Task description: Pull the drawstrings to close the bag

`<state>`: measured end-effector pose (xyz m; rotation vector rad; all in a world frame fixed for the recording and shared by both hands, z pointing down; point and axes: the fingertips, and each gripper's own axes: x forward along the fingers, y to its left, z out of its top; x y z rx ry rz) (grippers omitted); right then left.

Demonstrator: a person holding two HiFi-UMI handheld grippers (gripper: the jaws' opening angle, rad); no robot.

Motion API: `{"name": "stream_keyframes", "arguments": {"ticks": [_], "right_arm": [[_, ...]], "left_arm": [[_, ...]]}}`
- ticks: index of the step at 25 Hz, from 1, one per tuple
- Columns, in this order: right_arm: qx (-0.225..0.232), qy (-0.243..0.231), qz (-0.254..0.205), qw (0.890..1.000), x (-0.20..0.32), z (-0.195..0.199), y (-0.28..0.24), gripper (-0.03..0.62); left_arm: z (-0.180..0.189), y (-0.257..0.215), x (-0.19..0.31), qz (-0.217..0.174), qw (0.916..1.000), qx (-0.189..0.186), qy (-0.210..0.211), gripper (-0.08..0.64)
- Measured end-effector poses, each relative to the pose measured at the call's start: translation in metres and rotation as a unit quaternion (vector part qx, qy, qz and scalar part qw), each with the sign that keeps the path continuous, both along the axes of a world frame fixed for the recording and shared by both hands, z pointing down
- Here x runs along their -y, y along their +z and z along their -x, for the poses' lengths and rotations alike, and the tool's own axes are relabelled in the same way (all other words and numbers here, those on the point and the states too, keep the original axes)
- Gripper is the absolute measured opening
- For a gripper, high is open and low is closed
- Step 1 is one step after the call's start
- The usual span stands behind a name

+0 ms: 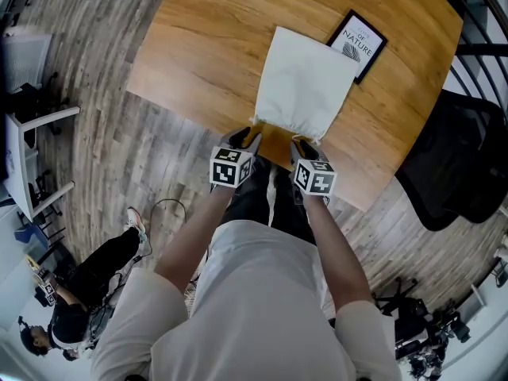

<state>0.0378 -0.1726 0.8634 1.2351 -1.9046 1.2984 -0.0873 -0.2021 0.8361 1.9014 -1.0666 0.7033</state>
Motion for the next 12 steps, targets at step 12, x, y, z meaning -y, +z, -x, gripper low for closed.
{"name": "stream_keyframes", "arguments": {"ticks": [12], "right_arm": [[-0.014,0.117,0.027,0.993,0.018,0.005,0.011,0.114]], "left_arm": [[0.001,0.018,0.012,0.021,0.9997,0.006,0.004,0.127]]}}
